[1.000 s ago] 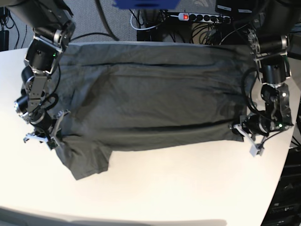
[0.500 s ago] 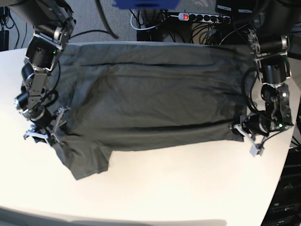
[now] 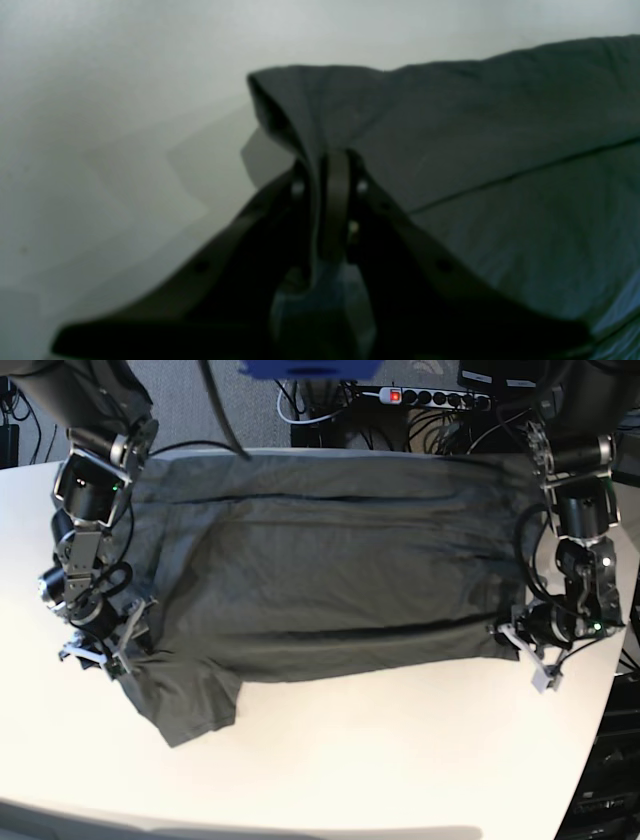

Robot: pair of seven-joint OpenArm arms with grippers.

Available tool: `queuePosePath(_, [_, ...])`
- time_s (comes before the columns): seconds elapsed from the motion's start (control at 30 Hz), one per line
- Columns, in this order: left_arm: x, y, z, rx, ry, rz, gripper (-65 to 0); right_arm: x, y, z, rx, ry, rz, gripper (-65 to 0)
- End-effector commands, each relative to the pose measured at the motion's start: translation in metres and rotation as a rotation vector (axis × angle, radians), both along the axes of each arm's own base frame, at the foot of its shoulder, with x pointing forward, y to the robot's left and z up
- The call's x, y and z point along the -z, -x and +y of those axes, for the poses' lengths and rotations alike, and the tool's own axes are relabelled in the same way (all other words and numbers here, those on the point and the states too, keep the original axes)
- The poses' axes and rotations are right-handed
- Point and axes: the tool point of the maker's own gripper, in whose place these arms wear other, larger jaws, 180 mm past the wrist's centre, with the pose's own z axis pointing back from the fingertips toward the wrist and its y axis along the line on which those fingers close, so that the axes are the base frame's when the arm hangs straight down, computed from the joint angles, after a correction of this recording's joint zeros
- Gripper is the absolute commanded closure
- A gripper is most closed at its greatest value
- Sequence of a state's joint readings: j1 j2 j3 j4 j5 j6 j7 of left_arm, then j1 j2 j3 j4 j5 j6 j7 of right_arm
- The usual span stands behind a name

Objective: Fold the T-shirt properly
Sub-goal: 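Pull the right gripper's edge along the table, straightening the shirt side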

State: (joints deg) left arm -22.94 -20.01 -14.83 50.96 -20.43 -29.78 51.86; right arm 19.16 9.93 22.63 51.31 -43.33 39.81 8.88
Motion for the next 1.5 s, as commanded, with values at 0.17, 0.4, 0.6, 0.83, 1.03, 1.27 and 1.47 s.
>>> queuePosePath(0.17, [-0.022,-0.018,0.008,-0.011,-0.007,-0.067,-4.1,-0.009,-0.007,-0.006,0.003,0.019,-0.012,-35.4])
queuePosePath(0.4, [-0.023,-0.019,0.008,-0.011,-0.007,-0.070,-4.1,-0.004,-0.004,-0.007,0.009,0.020,0.011,-35.8])
queuePosePath(0.6, [-0.023,-0.018,0.008,-0.010,-0.008,-0.066,-4.1,0.005,-0.005,-0.010,0.041,-0.030,0.051,-35.8])
queuePosePath(0.83, [-0.022,-0.018,0.008,-0.011,-0.007,-0.067,-4.1,0.018,0.004,-0.027,0.081,0.020,0.156,-36.0])
queuePosePath(1.03, [-0.022,-0.018,0.008,-0.010,-0.006,-0.069,-4.1,0.037,0.026,-0.034,0.105,0.057,0.260,-36.0])
queuePosePath(1.27, [-0.023,-0.019,0.007,-0.011,-0.002,-0.072,-4.1,0.059,0.054,-0.034,0.098,0.077,0.337,-36.0])
queuePosePath(1.47, [-0.023,-0.019,0.007,-0.011,-0.003,-0.071,-4.1,0.069,0.067,-0.030,0.076,0.091,0.368,-35.8])
